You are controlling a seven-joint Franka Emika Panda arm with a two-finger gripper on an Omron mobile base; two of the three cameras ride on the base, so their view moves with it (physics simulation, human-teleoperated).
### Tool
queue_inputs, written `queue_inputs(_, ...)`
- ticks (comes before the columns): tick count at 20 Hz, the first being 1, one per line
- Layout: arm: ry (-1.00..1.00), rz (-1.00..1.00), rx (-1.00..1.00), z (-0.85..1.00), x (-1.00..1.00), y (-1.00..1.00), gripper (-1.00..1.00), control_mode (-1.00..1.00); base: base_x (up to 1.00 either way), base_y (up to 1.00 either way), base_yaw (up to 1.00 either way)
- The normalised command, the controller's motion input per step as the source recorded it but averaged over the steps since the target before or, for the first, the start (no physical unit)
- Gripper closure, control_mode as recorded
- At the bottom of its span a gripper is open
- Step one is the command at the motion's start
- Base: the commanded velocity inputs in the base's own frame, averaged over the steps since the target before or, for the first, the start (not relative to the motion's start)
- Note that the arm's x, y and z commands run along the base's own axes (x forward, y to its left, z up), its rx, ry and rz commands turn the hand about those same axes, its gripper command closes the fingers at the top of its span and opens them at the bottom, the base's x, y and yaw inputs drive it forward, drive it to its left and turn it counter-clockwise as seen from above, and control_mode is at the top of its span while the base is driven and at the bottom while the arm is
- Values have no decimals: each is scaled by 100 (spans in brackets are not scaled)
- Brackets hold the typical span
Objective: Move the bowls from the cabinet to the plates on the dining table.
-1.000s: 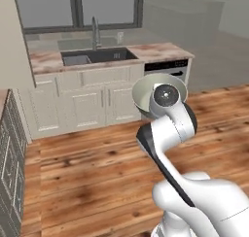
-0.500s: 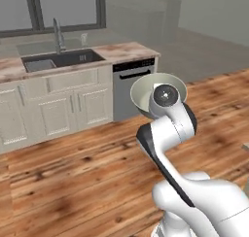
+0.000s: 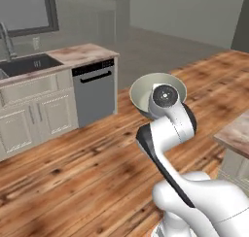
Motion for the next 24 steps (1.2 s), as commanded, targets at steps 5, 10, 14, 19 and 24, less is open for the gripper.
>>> queue_inputs(5,0,0,0,0,0,0,100,100,25,-1,-39)
queue_inputs(10,0,0,0,0,0,0,100,100,40,24,-31)
queue_inputs(14,0,0,0,0,0,0,100,100,58,45,-26)
queue_inputs(19,0,0,0,0,0,0,100,100,71,67,-23)
queue_inputs(24,0,0,0,0,0,0,100,100,61,48,-35)
